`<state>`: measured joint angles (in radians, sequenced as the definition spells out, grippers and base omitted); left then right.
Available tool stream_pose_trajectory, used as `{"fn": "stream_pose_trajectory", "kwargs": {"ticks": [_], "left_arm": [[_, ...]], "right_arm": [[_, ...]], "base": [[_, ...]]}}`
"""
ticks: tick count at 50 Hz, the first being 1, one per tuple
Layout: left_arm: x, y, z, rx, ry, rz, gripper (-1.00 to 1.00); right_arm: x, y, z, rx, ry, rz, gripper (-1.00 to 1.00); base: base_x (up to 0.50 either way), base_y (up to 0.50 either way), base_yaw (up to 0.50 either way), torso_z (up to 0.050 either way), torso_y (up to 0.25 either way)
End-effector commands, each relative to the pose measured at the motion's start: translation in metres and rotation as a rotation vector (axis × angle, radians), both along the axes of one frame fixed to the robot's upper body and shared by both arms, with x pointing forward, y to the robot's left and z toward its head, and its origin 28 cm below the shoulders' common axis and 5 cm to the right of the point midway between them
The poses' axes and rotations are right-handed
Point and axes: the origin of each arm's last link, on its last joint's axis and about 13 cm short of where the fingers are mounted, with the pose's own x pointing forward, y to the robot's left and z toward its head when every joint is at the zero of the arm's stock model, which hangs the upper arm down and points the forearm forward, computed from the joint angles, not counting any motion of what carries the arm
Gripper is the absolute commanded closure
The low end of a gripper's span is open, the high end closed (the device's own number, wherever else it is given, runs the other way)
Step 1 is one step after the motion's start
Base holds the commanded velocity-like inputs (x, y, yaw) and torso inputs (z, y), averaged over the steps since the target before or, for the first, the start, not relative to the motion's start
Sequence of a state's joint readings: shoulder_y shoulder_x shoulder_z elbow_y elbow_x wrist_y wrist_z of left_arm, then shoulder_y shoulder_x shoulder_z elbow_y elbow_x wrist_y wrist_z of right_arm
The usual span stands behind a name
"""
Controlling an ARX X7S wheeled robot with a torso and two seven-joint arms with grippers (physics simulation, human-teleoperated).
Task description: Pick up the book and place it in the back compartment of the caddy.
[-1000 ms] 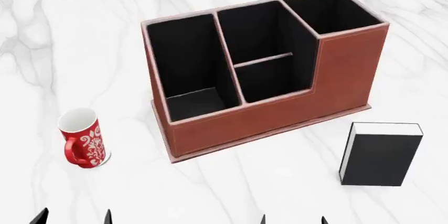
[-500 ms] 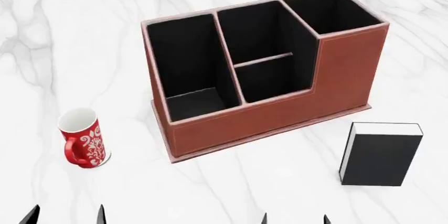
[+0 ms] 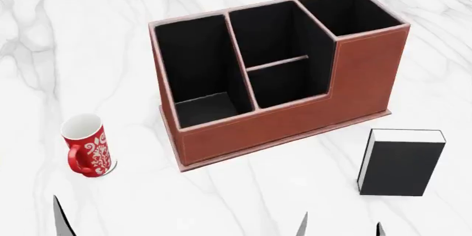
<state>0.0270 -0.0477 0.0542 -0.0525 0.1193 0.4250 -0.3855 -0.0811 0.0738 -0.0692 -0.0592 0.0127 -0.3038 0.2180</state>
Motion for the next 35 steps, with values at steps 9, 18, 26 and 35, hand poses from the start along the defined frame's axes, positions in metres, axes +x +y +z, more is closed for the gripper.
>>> {"fn": "stream_pose_trajectory", "kwargs": {"ticks": [9, 18, 26, 35], "left_arm": [[-0.007, -0.001, 0.009, -0.033, -0.203, 0.06, -1.0], [-0.017, 0.0, 0.014, -0.065, -0.269, 0.018, -1.0], [-0.016, 0.0, 0.013, -0.058, -0.29, 0.032, -1.0], [-0.018, 0.008, 0.012, -0.125, -0.267, -0.049, -1.0]], "right_arm": [[-0.01, -0.001, 0.005, -0.015, -0.196, -0.141, -1.0], [-0.022, -0.004, 0.012, 0.008, -0.324, -0.2, -1.0], [-0.024, -0.004, 0.012, 0.015, -0.349, -0.208, -1.0], [-0.027, -0.004, 0.013, 0.021, -0.374, -0.204, -1.0]], "base": [[0.0, 0.0, 0.0, 0.0, 0.0], [0.0, 0.0, 0.0, 0.0, 0.0], [0.0, 0.0, 0.0, 0.0, 0.0], [0.0, 0.0, 0.0, 0.0, 0.0]]}}
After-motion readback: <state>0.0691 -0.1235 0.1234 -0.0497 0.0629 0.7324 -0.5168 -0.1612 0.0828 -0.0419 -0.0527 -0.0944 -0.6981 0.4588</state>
